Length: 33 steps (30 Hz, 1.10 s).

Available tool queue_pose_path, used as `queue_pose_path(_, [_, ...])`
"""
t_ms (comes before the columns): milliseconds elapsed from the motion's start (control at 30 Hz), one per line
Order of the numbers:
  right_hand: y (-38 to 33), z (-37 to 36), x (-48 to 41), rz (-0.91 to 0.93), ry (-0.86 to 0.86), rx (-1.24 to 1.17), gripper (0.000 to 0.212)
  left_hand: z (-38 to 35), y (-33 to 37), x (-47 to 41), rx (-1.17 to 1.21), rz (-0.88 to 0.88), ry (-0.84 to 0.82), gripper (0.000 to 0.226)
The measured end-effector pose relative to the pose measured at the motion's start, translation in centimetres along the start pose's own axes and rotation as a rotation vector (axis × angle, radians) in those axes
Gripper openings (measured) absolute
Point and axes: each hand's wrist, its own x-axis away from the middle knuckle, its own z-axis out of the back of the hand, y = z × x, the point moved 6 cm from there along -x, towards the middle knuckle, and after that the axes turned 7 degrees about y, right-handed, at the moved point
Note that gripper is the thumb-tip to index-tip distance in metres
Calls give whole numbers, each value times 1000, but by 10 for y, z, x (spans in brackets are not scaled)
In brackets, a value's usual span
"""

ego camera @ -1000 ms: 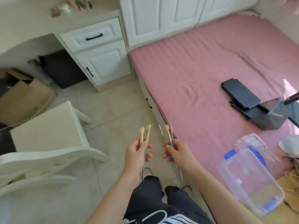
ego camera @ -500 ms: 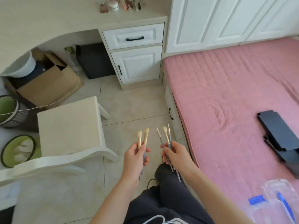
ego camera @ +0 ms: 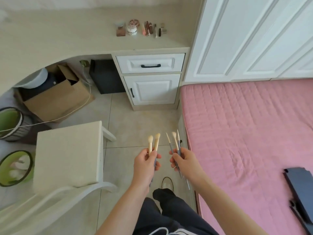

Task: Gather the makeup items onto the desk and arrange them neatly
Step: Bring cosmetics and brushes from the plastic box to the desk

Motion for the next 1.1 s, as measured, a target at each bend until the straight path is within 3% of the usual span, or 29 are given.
queue_pose_path(500, [-99, 18, -152, -37, 40, -48, 16, -51, 94, -128, 132, 80, 41, 14])
queue_pose_path(1100, [-274, -6, -347, 15, 126, -82, 16, -98, 279, -339, 104, 15, -52, 15])
